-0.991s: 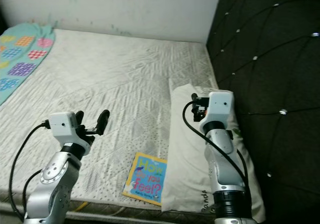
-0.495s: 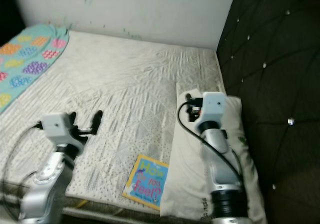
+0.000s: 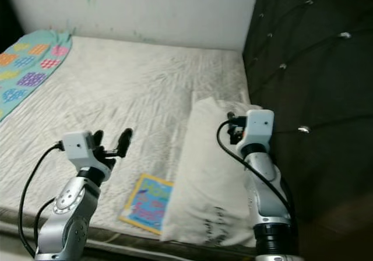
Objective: Clean up the room
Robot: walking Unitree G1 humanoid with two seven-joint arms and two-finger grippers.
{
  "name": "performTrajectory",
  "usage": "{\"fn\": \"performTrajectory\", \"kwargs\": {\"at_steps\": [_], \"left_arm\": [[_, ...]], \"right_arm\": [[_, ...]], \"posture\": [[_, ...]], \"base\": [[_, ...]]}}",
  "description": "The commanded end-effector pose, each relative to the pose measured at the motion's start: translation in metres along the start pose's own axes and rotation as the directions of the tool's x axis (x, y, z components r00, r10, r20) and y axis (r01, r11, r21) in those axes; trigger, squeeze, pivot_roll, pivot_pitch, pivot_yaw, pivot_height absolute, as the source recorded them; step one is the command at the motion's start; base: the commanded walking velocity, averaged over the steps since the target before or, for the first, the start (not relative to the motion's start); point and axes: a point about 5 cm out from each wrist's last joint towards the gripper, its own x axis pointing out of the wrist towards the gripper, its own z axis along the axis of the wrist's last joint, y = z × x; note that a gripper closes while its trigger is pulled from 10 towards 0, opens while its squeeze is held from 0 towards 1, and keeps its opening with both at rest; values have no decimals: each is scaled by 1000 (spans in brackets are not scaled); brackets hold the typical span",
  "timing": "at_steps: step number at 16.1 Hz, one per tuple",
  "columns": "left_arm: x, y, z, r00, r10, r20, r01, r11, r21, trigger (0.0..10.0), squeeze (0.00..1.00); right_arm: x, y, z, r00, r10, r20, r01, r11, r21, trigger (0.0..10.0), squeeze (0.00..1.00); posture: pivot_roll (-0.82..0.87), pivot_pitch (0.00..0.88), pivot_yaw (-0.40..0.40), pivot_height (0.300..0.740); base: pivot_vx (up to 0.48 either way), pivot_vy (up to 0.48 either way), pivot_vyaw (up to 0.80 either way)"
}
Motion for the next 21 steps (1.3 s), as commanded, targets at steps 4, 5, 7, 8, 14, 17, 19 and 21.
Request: {"fn": "performTrajectory", "kwargs": {"at_steps": [4, 5, 7, 8, 14, 17, 19, 21], "left_arm": [[-1, 6, 3, 1000, 11, 8, -11, 1000, 9, 10000, 0], [-1, 6, 3, 1000, 6, 10, -6, 1000, 12, 10000, 0], [-1, 5, 4, 1000, -6, 16, 6, 1000, 9, 10000, 0], [-1, 5, 4, 1000, -11, 19, 11, 1000, 7, 10000, 0], [0, 4, 5, 1000, -10, 24, 9, 1000, 13, 10000, 0], [0, 5, 5, 1000, -3, 26, 2, 1000, 13, 10000, 0], [0, 5, 6, 1000, -1, 29, 1, 1000, 14, 10000, 0], [0, 5, 5, 1000, 1, 29, -1, 1000, 13, 10000, 0]], "right_arm": [[3, 8, 4, 1000, 25, 14, -26, 1000, 11, 10000, 0], [3, 9, 4, 1000, 27, 16, -27, 1000, 11, 10000, 0], [3, 9, 4, 999, 29, 16, -29, 1000, 10, 10000, 0], [3, 9, 4, 999, 29, 16, -29, 1000, 10, 10000, 0], [3, 10, 5, 999, 43, 22, -43, 999, -2, 10000, 0], [3, 13, 5, 998, 56, 26, -56, 998, 9, 10000, 0], [3, 15, 4, 998, 63, 25, -64, 998, 8, 10000, 0], [3, 15, 4, 998, 64, 26, -64, 998, 7, 10000, 0]], "posture": [[-70, 0, -18, 740], [-69, 0, -17, 740], [-68, 0, -15, 740], [-68, 0, -15, 740], [-68, 0, -18, 740], [-68, 0, -18, 740], [-68, 0, -19, 740], [-68, 0, -19, 740]], "base": [[0, 164, -200], [0, 461, -800], [0, 480, -503], [0, 480, 0], [0, 480, 0], [0, 480, 0], [0, 480, 0], [0, 480, 0]]}}
